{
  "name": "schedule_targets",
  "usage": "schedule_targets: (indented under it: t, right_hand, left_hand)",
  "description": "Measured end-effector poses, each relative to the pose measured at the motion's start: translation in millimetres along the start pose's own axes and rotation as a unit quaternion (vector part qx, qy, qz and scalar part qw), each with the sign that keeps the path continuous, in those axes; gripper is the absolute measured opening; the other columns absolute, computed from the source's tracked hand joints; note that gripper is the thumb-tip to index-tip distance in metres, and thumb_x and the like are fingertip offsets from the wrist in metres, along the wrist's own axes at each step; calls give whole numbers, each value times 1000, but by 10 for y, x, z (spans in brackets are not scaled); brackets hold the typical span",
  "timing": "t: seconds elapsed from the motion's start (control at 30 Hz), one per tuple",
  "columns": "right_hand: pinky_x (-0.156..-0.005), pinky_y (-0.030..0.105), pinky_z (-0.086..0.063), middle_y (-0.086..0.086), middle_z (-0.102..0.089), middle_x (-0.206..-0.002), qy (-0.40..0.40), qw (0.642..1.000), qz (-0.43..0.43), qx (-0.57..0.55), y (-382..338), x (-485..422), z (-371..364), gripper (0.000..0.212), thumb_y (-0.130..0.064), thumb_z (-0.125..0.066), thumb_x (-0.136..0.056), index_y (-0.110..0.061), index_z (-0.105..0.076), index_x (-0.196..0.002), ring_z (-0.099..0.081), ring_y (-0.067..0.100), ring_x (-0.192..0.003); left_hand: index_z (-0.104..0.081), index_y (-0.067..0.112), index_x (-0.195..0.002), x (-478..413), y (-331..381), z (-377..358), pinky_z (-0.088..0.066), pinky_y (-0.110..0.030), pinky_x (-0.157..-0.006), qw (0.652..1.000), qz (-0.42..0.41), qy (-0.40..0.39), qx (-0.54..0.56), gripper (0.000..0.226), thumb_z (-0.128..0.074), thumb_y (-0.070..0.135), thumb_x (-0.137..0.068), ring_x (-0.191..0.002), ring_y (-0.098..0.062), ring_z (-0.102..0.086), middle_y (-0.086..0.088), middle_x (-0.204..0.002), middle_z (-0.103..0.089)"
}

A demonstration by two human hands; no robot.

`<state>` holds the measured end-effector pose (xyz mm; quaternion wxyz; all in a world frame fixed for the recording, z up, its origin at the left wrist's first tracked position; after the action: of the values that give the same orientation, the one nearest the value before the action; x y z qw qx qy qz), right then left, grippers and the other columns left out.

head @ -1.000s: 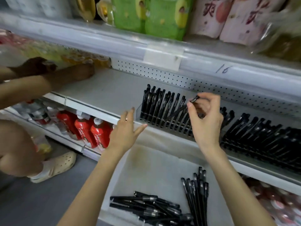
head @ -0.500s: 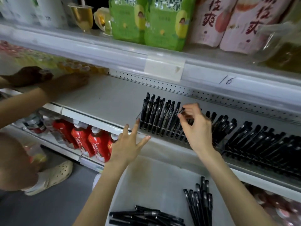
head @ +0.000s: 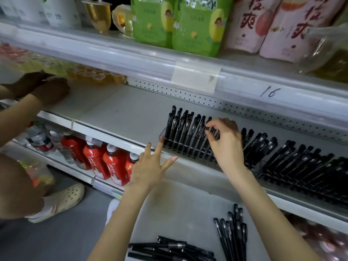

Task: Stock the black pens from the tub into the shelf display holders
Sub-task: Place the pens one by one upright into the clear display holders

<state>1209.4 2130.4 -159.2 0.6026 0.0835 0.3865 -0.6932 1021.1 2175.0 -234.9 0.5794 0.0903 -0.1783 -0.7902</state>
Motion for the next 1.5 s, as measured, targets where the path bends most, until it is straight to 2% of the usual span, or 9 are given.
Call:
schedule_targets:
  t: [0.3,0.4,0.47,0.53,0.67,0.83,1.0,1.23,1.5]
  right_hand:
    - [-89,29,-44,4,-63,-103,-18,999,-24,-11,-22,66,151,19,-14,-68,-84,-13,-67,-103,-54,22,-101]
    - [-79,2,-34,-5,-59,-102,-32,996,-61,-62,-42,212,328,19,-15,-66,-86,-17,-66,-104,-54,6,-91]
    - [-72,-1,-36,-9,-62,-95,-46,986,-86,-134,-46,416,423,17,-13,-68,-84,-19,-66,-100,-53,-7,-81]
    - [-70,4,-41,-12,-64,-85,-99,969,-107,-201,12,727,410,13,-11,-70,-82,-22,-66,-89,-56,-8,-76]
    - [-77,26,-48,-12,-65,-79,-321,913,-165,-190,207,1457,130,17,-17,-70,-83,-30,-62,-76,-60,4,-76]
    - [-67,9,-40,-16,-64,-78,-407,877,-197,-161,177,1955,-75,7,-29,-73,-81,-28,-66,-83,-56,-6,-72]
    - [-72,19,-46,-9,-69,-80,-421,876,-189,-138,97,2031,-247,16,-35,-75,-77,-23,-72,-87,-57,-1,-69]
    - [-72,31,-49,-12,-56,-68,-408,898,-131,-101,35,2099,-286,28,-40,-74,-76,-35,-52,-60,-52,2,-67]
    - [-68,29,-55,0,-70,-72,-277,881,-222,-312,21,1862,-56,15,-12,-71,-82,-21,-62,-75,-68,12,-68]
  left_hand:
    - [9,40,-148,23,4,41,-40,-50,-99,1000,-1,-1,3,82,-20,76,-80,-135,-37,-32,-12,-156,-14]
    - [1,32,-150,55,-15,76,-43,-50,-94,999,2,25,31,84,-22,75,-82,-131,-34,-38,-12,-151,-26]
    - [-4,27,-151,127,-34,90,-42,-49,-93,998,8,35,54,81,-26,71,-86,-128,-34,-41,-12,-148,-32]
    - [-4,24,-151,254,-65,85,-39,-49,-97,996,19,17,83,78,-30,66,-90,-128,-35,-42,-15,-148,-33]
    - [-9,23,-151,591,-210,54,-37,-45,-101,987,47,-20,155,74,-36,60,-92,-128,-33,-43,-15,-143,-43]
    - [-43,22,-135,830,-374,33,-37,-30,-84,959,80,-11,272,49,-46,49,-94,-113,-23,-52,3,-118,-56]
    - [-58,26,-109,920,-457,-1,-42,-26,-73,942,81,-1,327,25,-52,44,-93,-92,-13,-59,14,-93,-62]
    - [-60,25,-112,978,-500,-38,-49,-31,-82,931,79,2,357,28,-54,43,-92,-93,-13,-63,8,-100,-67]
    - [-54,21,-117,983,-450,-27,-40,-20,-63,961,65,61,261,33,-50,44,-93,-84,-12,-58,8,-91,-61]
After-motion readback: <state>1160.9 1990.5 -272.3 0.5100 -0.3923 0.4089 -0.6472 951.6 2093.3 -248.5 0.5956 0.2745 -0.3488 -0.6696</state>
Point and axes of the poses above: each hand's wrist, its own x-axis away from the middle knuckle, its own z-axis out of the back of the hand, y = z × x, the point moved 1 cm from there along -x, towards the middle knuckle
